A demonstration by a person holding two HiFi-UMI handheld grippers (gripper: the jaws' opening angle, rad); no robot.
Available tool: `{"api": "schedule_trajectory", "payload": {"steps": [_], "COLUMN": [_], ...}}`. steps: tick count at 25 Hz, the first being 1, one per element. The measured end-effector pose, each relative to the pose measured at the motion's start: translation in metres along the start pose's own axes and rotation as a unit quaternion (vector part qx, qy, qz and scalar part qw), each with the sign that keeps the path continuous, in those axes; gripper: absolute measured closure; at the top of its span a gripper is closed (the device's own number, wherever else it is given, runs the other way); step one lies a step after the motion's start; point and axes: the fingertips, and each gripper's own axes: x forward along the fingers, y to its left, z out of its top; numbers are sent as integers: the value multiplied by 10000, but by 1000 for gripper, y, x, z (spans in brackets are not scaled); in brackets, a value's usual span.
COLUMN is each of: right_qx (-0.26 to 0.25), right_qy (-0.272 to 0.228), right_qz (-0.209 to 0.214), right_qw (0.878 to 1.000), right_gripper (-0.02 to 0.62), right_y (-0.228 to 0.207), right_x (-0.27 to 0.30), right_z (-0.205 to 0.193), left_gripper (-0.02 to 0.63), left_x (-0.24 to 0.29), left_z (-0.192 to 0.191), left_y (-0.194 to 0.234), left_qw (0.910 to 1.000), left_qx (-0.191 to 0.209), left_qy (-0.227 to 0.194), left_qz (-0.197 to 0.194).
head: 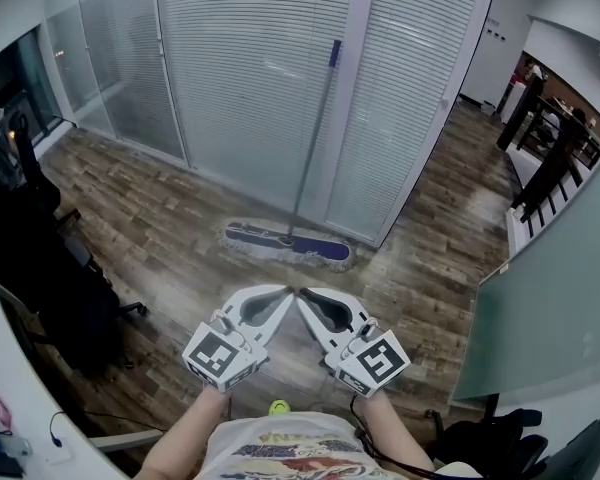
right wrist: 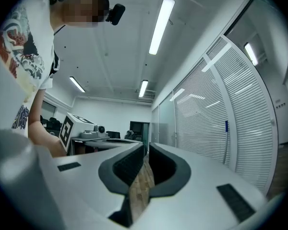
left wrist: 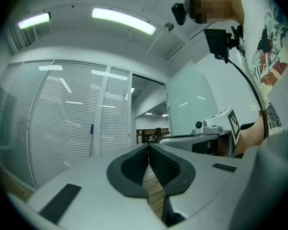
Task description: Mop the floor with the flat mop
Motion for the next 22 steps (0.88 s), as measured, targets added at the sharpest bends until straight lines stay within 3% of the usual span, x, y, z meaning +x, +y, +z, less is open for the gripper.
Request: {"api": "schedule_trajectory", "payload": {"steps": [12,22], "right_qx": [-8,78], "right_qy": [309,245], "right_qz": [75,4], "right_qw": [9995,9997], "right_gripper": [563,563], "right_y": [-47,-193], "right_x": [31,83], "right_z": [-29,-39], "left_gripper": [594,594], "left_x": [34,154], "left_z": [-30,-38], "left_y": [42,126], "left_qw": [9996,9997], "left_qx": [-227,17], "left_qy": [147,152], "left_qz": [74,169]}}
